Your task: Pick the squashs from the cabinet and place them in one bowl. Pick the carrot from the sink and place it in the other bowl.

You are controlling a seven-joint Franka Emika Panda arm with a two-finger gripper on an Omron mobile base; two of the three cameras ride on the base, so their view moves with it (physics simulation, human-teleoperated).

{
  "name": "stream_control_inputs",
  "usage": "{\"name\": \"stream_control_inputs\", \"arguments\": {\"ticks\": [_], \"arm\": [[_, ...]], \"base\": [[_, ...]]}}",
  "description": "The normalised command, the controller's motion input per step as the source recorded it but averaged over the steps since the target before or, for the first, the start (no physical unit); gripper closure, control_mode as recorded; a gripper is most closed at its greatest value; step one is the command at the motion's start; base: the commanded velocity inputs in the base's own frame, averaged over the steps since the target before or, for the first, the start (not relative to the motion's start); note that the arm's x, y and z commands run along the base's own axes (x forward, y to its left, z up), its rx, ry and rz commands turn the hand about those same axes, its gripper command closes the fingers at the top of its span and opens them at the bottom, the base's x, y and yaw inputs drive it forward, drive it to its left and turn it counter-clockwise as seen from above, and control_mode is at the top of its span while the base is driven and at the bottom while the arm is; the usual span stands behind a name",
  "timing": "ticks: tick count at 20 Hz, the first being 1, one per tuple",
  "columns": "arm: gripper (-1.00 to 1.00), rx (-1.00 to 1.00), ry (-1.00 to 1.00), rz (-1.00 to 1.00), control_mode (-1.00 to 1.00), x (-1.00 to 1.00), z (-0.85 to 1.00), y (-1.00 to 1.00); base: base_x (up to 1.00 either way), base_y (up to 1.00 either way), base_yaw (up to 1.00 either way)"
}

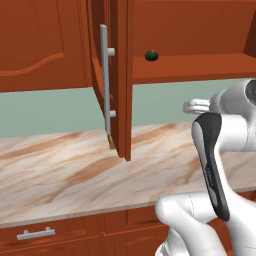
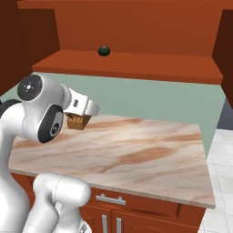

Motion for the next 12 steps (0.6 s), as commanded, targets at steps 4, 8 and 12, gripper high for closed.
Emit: {"name": "stream_control_inputs", "arguments": {"ticks": [4,8,12], "arm": [[-1.0,-0.05,0.0,0.06,-1.0,-0.04,0.58,0.09],[-1.0,-0.08,0.0,0.09,-1.0,-0.06,0.57,0.14],[-1.0,-0.11,-0.01,0.08,-1.0,-0.04,0.43,0.17]], "base": [[0.0,0.0,0.0],[0.0,0.0,0.0],[0.0,0.0,0.0]]}}
